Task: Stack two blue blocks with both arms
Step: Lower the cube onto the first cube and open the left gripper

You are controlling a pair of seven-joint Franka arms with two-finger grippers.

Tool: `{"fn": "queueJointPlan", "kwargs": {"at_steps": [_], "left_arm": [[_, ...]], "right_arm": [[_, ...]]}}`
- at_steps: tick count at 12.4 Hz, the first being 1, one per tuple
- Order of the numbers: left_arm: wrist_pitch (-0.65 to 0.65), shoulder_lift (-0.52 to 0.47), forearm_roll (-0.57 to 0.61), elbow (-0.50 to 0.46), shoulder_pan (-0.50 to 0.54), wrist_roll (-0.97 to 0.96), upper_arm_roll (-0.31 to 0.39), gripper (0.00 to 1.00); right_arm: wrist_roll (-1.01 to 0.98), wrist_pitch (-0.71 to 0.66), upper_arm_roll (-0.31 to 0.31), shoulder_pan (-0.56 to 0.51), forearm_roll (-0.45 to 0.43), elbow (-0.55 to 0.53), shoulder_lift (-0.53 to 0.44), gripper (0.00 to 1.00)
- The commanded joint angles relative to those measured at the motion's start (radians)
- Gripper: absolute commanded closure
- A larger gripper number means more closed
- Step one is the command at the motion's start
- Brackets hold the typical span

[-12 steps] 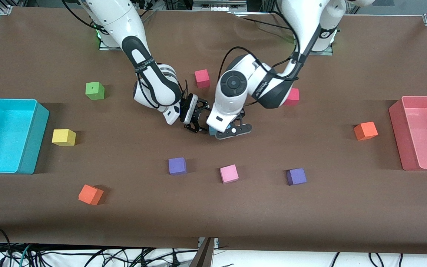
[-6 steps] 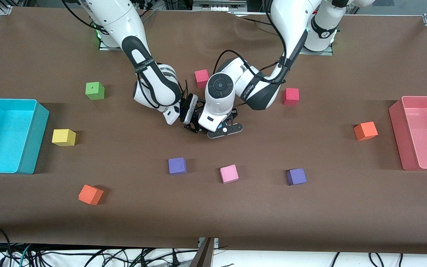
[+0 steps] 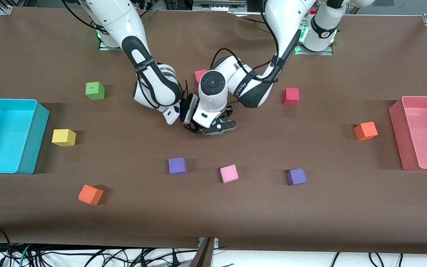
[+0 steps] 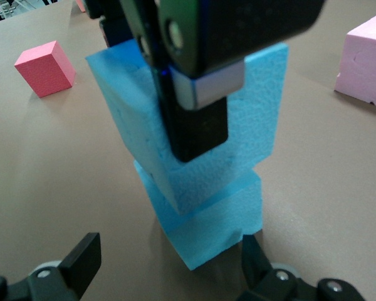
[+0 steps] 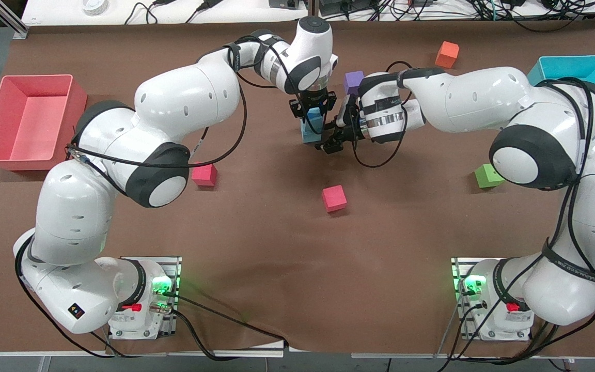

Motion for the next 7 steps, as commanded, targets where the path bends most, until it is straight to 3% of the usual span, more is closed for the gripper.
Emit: {"fn": "queueJointPlan", "kwargs": {"at_steps": [1,2,3,4,5,7], "left_arm": [[-0.024,0.016,-0.007,0.033,-0.012,0.011,0.016,1.00],[-0.024,0.016,-0.005,0.033,-0.012,0.011,0.016,1.00],[-0.024,0.019,-0.010,0.031,-0.012,0.008,0.016,0.91],[-0.024,0.022,-0.011,0.032,-0.012,0.000,0.016,0.66],[-0.024,0.022,-0.013,0.033,-0.012,-0.004,0.015,0.51],[-0.024,0.022,-0.014,0.032,-0.012,-0.006,0.015,0.40]], "right_arm": [[-0.022,-0.009,-0.004,0.003,0.023,0.012,0.007,0.01],[-0.022,-0.009,-0.004,0.003,0.023,0.012,0.007,0.01],[-0.022,-0.009,-0.004,0.003,0.023,0.012,0.007,0.01],[-0.022,-0.009,-0.004,0.003,0.023,0.012,0.007,0.01],[-0.022,-0.009,-0.004,0.003,0.023,0.012,0.007,0.01],[-0.022,-0.009,-0.004,0.003,0.023,0.012,0.007,0.01]]}}
